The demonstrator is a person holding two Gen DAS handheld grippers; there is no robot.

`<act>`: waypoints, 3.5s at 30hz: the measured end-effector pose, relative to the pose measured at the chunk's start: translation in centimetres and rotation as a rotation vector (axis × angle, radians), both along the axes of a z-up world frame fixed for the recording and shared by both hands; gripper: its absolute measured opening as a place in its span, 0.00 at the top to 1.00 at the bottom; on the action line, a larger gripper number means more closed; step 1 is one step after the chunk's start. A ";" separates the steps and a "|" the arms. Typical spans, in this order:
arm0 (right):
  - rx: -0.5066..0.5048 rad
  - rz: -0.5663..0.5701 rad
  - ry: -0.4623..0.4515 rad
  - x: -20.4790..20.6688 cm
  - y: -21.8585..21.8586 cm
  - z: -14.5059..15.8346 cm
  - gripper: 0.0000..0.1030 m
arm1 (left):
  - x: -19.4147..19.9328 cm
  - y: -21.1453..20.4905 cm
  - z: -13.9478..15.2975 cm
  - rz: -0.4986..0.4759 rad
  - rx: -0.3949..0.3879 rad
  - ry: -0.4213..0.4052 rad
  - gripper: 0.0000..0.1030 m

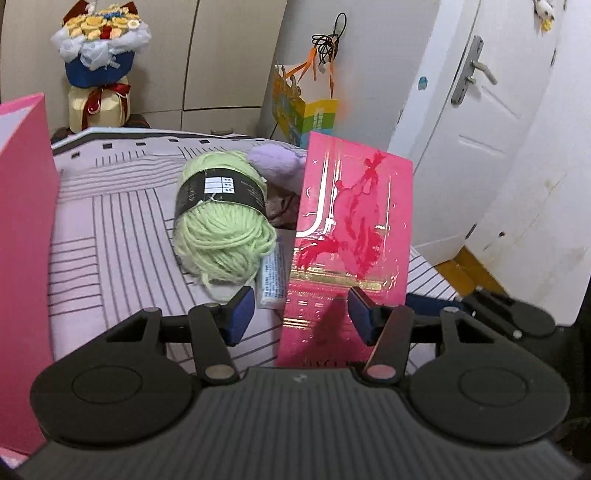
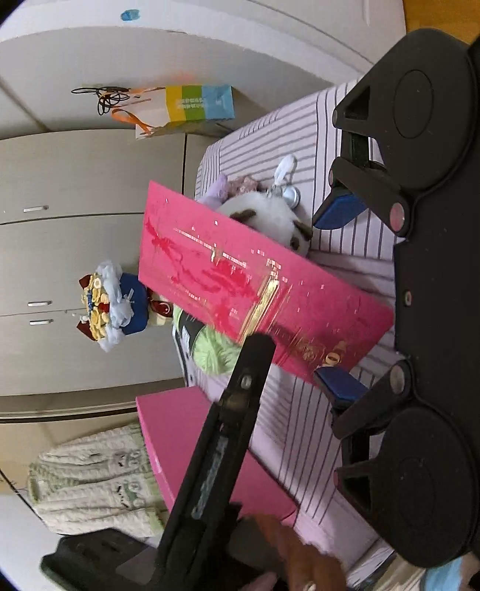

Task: Organize soft objects
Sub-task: 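Grasp the pink red envelope with the left tool and lift it, then carry the envelope into the pink shoebox and open the left tool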

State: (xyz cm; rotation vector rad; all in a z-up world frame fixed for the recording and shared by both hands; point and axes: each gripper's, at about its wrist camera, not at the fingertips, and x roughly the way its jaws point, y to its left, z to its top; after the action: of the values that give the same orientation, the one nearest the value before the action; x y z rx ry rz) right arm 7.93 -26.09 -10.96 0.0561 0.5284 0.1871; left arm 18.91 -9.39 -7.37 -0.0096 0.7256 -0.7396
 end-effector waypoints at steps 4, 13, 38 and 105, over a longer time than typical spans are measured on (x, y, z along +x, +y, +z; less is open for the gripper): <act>0.009 -0.028 -0.004 0.2 0.5 0.0 0.18 | 0.3 -0.2 -0.4 -0.001 -0.024 0.012 0.55; 0.048 -0.027 0.020 0.9 1.4 0.1 0.12 | 0.1 -1.0 -0.9 -0.018 -0.045 0.093 0.66; 0.044 -0.008 0.040 -0.9 2.4 2.5 0.08 | -3.5 0.0 1.1 -0.012 -0.027 0.176 0.63; 0.109 0.502 0.199 13.1 25.1 10.2 0.12 | 5.0 26.5 6.4 0.430 -0.092 0.224 0.62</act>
State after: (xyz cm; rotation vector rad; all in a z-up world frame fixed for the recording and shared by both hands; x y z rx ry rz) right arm 21.05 -1.02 -0.75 0.0470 0.7252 0.7065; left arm 23.94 17.06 -0.96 -0.3279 0.8665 -0.3606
